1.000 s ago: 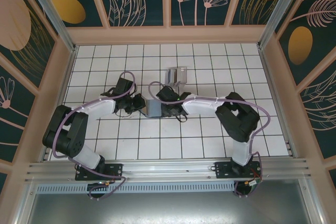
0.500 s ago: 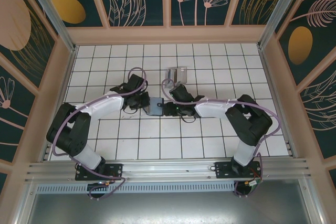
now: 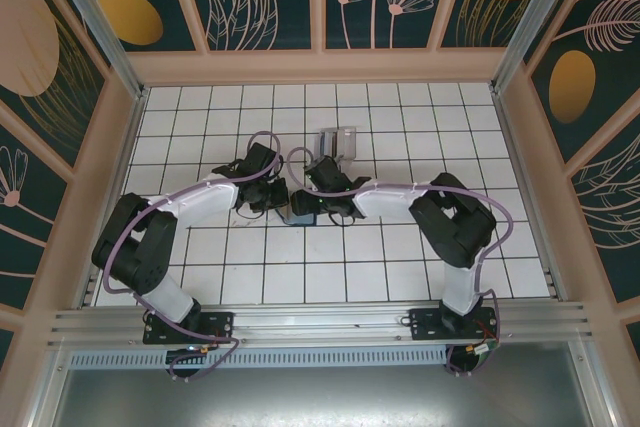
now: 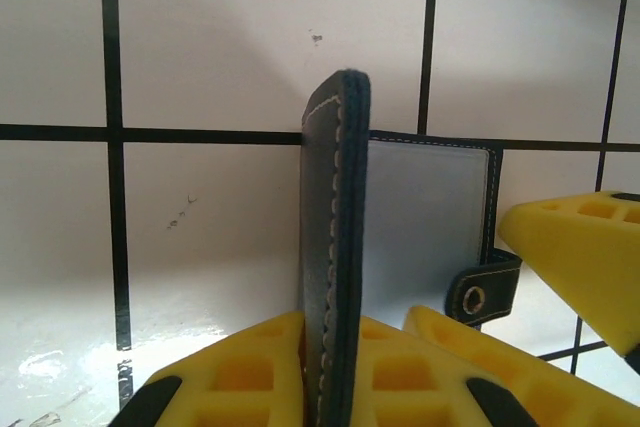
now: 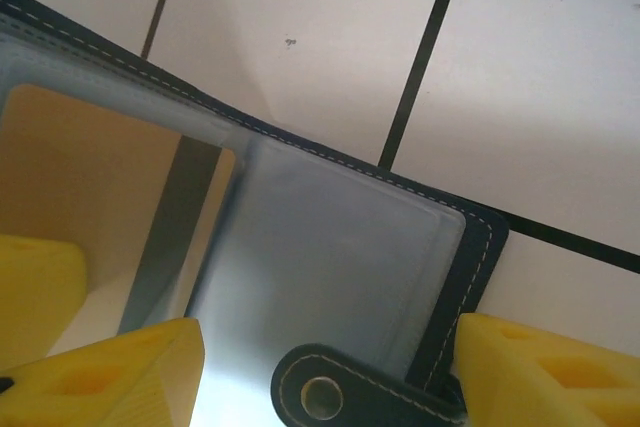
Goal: Put the credit cards into the card holder
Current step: Close the card holder at the center of the table.
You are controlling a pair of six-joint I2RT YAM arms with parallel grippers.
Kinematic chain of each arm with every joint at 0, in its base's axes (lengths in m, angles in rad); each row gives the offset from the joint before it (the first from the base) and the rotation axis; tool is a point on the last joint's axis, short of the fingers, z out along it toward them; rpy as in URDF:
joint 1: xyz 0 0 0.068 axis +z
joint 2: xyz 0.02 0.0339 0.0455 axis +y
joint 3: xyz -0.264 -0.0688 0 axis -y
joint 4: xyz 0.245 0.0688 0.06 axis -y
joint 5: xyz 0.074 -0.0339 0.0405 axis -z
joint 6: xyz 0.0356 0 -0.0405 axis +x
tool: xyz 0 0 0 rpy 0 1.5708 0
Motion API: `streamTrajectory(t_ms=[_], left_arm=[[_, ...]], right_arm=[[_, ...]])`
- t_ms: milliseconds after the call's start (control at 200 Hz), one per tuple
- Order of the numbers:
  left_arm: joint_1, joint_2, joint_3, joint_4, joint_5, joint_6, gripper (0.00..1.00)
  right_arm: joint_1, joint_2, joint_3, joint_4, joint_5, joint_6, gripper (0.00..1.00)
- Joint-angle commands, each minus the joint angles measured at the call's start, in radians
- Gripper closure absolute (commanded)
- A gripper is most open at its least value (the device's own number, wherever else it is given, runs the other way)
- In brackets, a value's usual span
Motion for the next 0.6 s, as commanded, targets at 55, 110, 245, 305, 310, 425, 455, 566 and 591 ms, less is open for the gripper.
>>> streamTrajectory(t_ms=[55,110,245,305,310,425,455,566,591], left_arm=[[0.0,0.003,-0.002,0.01,0.009,-0.001,1.0],[-0.001,0.005,-0.001,0.006,0.0,0.001,1.0],[0.0,0.008,-0.001,-0.006,-0.027,0.008,1.0],[-0.001,0.005,-0.001,-0.013,-0.043,0.012,1.0],[0.0,0.005,-0.001,-0.014,-0.045,0.012,1.0],[-0.001,0.002,0.0,-0.023,-0.07,0.019,1.0],[-0.003,0.002,0.002,-0.029,-0.074,0.02,1.0],[-0.009,0.004,0.017,-0.077,-0.152,0.032,1.0],[-0.012,0.003,0.016,-0.085,-0.168,0.035,1.0]], right_arm=[[0.029,0.032,0.044,-0.098,0.162,-0.021,0.38],[0.032,0.02,0.035,-0.108,0.201,-0.005,0.43],[0.033,-0.036,-0.01,-0.117,0.266,0.039,0.48],[0.03,-0.056,-0.031,-0.12,0.284,0.052,0.5],[0.029,-0.057,-0.033,-0.12,0.284,0.053,0.5],[0.022,-0.091,-0.073,-0.1,0.278,0.07,0.59],[0.017,-0.1,-0.085,-0.086,0.26,0.071,0.61],[0.0,-0.134,-0.13,-0.024,0.184,0.08,0.68],[-0.007,-0.141,-0.138,-0.012,0.167,0.084,0.71]])
